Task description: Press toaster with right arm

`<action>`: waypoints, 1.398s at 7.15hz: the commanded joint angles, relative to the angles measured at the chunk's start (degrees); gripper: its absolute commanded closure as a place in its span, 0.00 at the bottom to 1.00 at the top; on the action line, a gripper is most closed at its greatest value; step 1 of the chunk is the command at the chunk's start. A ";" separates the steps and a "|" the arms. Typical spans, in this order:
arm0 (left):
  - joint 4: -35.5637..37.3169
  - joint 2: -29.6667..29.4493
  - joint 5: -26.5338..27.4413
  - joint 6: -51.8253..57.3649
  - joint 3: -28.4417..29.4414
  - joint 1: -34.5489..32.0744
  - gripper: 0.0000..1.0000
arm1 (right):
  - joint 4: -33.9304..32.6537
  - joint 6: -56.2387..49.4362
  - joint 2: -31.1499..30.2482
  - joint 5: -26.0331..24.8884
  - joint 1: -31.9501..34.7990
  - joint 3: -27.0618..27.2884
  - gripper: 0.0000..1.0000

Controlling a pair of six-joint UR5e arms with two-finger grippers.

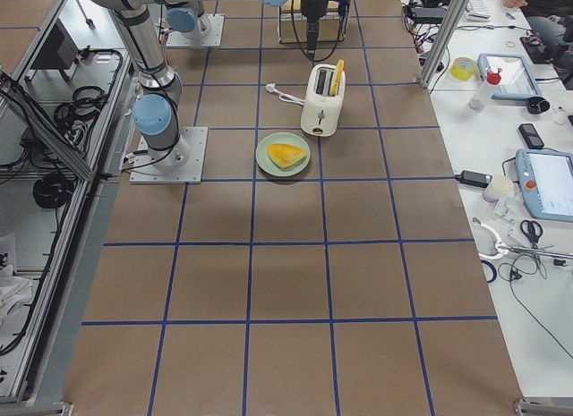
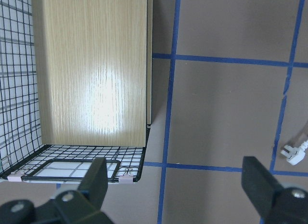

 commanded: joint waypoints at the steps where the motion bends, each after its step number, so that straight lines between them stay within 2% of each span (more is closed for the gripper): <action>1: 0.00 0.02 0.00 0.00 0.00 0.00 0.00 | 0.08 0.01 0.00 0.00 0.02 0.00 0.00; 6: 0.00 -0.06 0.00 0.00 0.00 0.00 0.00 | -0.89 -0.08 0.26 0.00 -0.07 0.00 0.00; 8: 0.00 0.02 0.00 0.00 0.00 0.00 0.00 | -3.26 -6.45 0.61 0.00 -2.77 0.00 0.00; 9: 0.00 0.02 0.00 0.00 0.00 0.00 0.00 | -3.18 -10.76 0.70 0.17 -5.66 0.00 0.06; 10: 0.00 0.02 0.00 0.00 0.00 0.00 0.00 | -2.91 -15.24 0.87 0.78 -9.09 0.00 0.24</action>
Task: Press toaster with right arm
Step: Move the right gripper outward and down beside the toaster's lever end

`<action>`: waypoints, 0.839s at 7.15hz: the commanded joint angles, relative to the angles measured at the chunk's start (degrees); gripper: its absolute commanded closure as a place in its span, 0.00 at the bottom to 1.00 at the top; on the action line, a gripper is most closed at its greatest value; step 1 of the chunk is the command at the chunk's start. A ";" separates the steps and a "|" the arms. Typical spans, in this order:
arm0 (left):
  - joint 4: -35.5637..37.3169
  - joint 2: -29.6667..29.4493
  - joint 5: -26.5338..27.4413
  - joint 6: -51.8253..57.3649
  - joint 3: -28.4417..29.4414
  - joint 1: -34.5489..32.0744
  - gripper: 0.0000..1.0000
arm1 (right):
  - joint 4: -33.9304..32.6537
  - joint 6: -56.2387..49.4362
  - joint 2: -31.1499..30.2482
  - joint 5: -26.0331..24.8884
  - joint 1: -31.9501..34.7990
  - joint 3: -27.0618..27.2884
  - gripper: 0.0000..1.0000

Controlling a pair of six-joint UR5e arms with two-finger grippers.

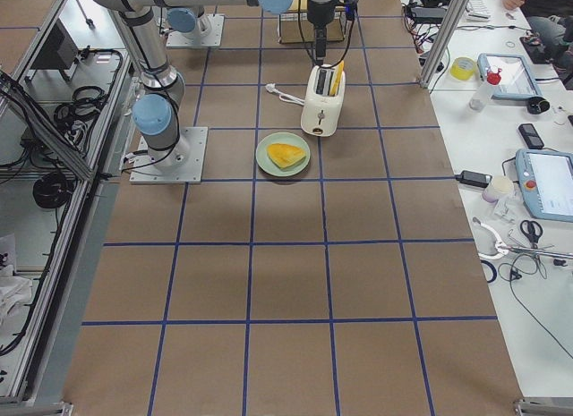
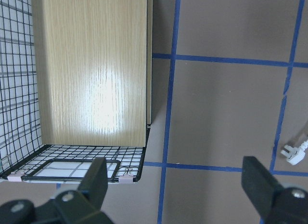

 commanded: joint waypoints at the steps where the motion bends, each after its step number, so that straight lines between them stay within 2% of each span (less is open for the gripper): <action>1: 0.00 0.00 0.00 0.00 0.00 0.00 0.00 | 0.15 -8.25 0.54 3.23 -7.07 0.00 0.46; 2: 0.00 0.00 0.00 0.00 0.00 0.00 0.00 | 0.15 -8.98 0.72 5.17 -8.92 0.35 0.66; 3: 0.00 -0.09 0.00 0.00 0.00 0.00 0.00 | -0.20 -9.68 1.41 7.89 -9.20 0.79 0.80; 4: 0.00 -0.09 0.00 0.00 0.00 0.00 0.00 | -0.38 -11.78 2.12 10.96 -9.99 0.79 0.85; 6: 0.00 0.00 0.00 0.00 0.00 0.00 0.00 | -0.29 -17.11 3.87 19.21 -14.11 0.96 0.87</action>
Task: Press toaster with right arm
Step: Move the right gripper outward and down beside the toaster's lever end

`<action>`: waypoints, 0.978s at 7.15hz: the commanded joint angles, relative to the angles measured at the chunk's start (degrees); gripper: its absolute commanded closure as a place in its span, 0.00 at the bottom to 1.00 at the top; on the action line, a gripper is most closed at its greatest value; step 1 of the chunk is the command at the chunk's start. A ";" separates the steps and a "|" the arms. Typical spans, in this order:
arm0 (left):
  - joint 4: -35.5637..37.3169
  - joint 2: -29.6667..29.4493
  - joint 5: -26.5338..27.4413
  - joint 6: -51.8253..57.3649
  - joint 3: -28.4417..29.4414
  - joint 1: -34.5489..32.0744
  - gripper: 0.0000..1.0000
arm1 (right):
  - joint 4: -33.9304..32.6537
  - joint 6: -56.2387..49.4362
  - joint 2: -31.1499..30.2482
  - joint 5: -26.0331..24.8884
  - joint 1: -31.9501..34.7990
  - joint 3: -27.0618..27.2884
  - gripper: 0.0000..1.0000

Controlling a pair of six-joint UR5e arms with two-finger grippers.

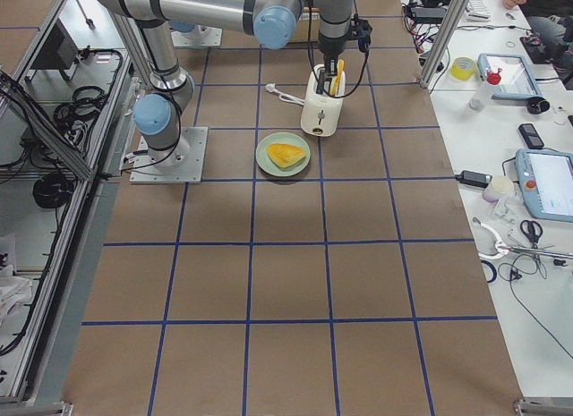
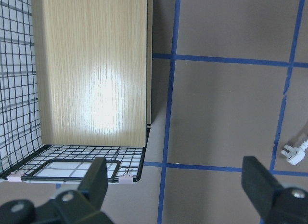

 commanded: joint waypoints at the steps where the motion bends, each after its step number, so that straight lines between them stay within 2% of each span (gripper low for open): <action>1: 0.00 0.04 0.00 0.00 0.00 0.00 0.00 | 0.16 -6.48 2.10 6.21 -3.95 0.30 0.87; 2: 0.00 0.04 0.00 0.00 0.00 0.00 0.00 | 0.17 -6.86 2.36 6.83 -4.23 0.73 0.87; 3: 0.00 0.04 0.00 0.00 0.00 0.00 0.00 | -0.10 -8.08 2.72 11.01 -4.23 1.43 0.89; 4: 0.00 -0.05 0.00 0.00 0.00 0.00 0.00 | -0.27 -10.00 3.07 12.36 -4.32 2.14 0.90; 5: 0.00 0.04 0.00 0.00 0.00 0.00 0.00 | -0.27 -11.07 3.94 12.37 -4.49 2.75 0.92; 7: 0.00 0.04 0.00 0.00 0.00 0.00 0.00 | -0.27 -16.32 4.82 11.93 -9.21 4.33 0.92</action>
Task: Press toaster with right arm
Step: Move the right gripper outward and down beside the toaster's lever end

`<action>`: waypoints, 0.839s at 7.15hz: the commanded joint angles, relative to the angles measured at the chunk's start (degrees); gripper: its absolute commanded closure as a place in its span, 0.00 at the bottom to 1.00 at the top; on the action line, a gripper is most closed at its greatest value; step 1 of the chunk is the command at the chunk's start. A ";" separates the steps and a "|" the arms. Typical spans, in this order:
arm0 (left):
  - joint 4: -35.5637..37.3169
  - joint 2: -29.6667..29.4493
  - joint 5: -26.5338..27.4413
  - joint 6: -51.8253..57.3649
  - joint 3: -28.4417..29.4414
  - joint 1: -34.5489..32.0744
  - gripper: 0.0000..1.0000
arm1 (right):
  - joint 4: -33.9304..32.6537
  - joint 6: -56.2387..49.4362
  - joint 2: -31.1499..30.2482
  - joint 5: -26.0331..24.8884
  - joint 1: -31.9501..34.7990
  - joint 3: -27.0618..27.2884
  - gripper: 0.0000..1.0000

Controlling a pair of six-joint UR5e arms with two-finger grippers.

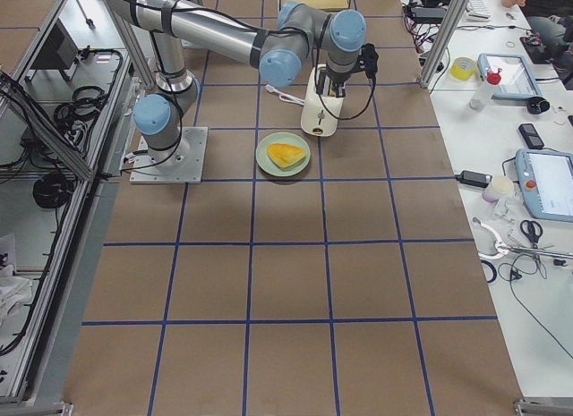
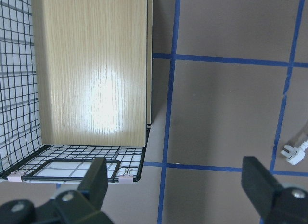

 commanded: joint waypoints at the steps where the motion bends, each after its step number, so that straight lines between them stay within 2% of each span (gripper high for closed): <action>1: 0.00 0.02 0.00 0.00 0.00 0.00 0.00 | -0.62 -4.05 0.99 -0.62 -3.49 2.25 0.92; 3: 0.00 0.02 0.00 0.00 0.00 0.00 0.00 | -0.80 -3.27 1.35 0.95 -3.50 5.41 0.91; 4: 0.00 0.02 0.00 0.00 0.00 0.00 0.00 | -0.89 -3.35 1.61 4.09 -3.50 6.64 0.91; 6: 0.00 -0.07 0.00 0.00 0.00 0.00 0.00 | -1.06 -3.79 3.19 7.19 -3.50 7.71 0.91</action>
